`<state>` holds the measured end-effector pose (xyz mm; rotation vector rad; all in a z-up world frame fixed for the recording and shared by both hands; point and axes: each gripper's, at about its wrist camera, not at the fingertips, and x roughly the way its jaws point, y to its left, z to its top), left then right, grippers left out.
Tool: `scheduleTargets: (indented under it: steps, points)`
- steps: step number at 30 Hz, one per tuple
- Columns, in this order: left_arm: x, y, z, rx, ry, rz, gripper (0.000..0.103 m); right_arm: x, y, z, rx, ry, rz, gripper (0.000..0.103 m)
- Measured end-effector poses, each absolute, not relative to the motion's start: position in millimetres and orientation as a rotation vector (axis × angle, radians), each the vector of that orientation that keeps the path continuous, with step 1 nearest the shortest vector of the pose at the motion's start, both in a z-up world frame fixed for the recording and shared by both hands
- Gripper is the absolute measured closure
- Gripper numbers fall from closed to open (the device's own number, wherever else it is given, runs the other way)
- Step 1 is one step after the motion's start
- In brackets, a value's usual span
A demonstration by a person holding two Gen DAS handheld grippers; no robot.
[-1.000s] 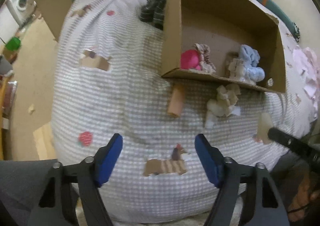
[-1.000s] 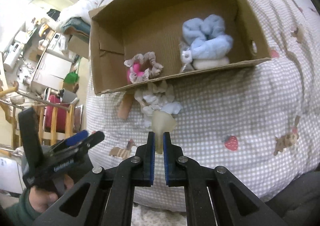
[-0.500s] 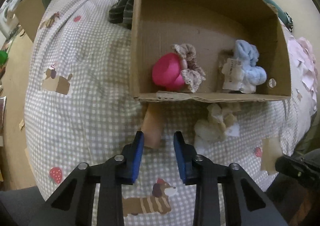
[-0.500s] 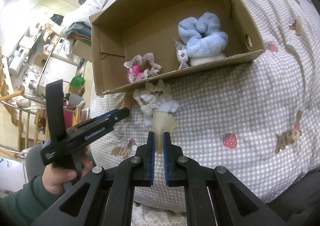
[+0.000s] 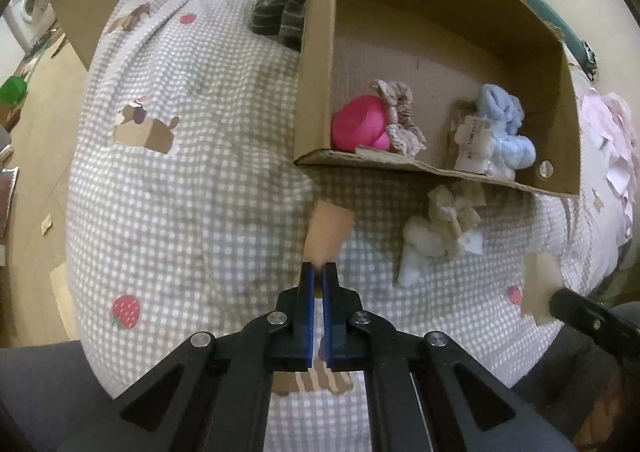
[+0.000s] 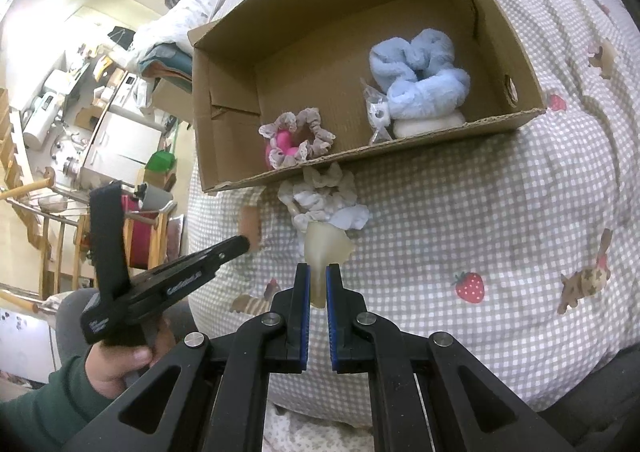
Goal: Organize soft objects
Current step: 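Grasp the peach foam tube with the left tool, then carry the peach tube and cream piece into the box with both tools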
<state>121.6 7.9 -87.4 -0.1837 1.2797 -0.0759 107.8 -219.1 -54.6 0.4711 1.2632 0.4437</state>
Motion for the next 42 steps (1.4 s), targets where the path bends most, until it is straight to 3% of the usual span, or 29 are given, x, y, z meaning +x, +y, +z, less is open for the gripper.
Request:
scheduleTargets:
  steps: [13,28,42]
  points:
    - [72.4,19.0,-33.8,-0.272,1.191,-0.038,0.099,95.0,-217.1,-38.4,0.461,1.216,0.462,0.094]
    - [131.2,-12.4,25.9,-0.214,1.064,-0.110,0.099,155.0,-243.4,30.7,0.455,1.065,0.466,0.094]
    - [194.3,-50.1,-7.3,-0.053,1.101,-0.101,0.099,205.5,-252.1,-25.1,0.510,1.123,0.405,0.094]
